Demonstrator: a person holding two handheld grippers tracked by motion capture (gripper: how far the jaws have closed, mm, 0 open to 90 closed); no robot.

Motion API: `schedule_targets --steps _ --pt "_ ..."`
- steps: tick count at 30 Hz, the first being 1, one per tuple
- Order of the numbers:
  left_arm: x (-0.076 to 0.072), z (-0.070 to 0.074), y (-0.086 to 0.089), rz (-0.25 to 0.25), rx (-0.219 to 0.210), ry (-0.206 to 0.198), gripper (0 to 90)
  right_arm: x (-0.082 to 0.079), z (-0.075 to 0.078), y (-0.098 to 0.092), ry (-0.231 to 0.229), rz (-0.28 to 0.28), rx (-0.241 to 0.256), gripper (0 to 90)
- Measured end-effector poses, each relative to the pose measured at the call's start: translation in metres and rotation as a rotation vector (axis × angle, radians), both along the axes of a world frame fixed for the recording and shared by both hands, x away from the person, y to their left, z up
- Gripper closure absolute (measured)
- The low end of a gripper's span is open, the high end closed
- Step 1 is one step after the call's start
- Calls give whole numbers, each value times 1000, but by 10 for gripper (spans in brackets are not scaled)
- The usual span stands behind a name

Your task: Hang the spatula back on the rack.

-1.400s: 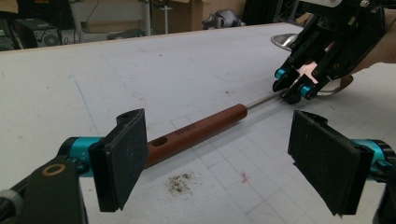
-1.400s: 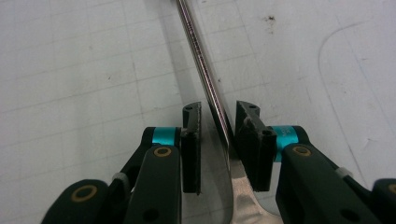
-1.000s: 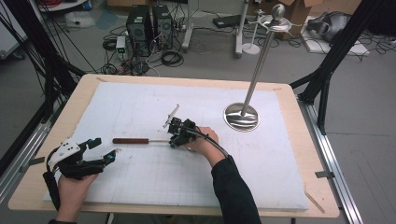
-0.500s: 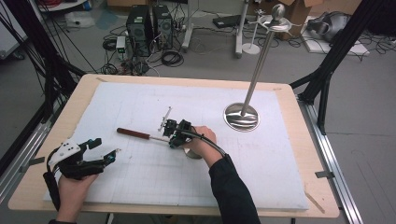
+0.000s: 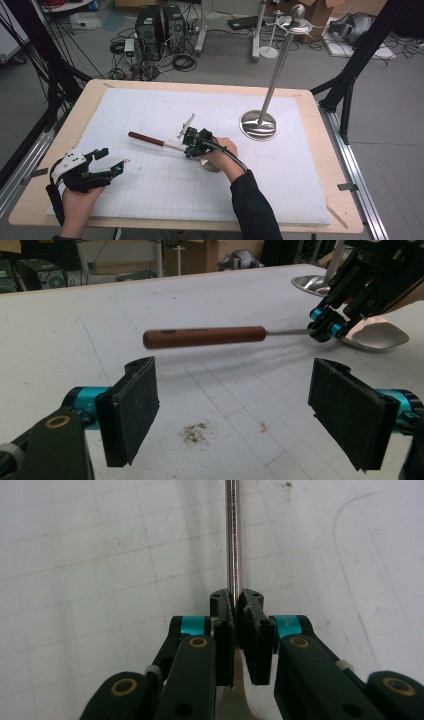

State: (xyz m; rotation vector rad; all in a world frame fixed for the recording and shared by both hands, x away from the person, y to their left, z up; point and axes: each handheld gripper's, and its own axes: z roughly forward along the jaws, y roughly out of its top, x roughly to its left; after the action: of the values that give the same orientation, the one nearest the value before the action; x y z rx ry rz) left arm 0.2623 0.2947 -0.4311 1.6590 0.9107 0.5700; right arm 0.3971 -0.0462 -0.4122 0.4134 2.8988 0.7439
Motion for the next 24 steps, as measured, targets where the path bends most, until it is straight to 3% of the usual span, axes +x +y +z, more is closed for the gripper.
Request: schedule_targets --steps 5,7,15,24 --pt "1 -1 -1 0 -1 0 204 -3 7 -14 -3 -19 67 843" --pt "0 -1 -1 0 -3 3 204 -7 12 -24 -22 -33 116 844" --pt "1 -2 -3 -6 6 4 204 -16 26 -54 -65 -76 206 844" --pt "2 -3 -4 -5 6 6 204 -29 46 -98 -133 -141 354 843"
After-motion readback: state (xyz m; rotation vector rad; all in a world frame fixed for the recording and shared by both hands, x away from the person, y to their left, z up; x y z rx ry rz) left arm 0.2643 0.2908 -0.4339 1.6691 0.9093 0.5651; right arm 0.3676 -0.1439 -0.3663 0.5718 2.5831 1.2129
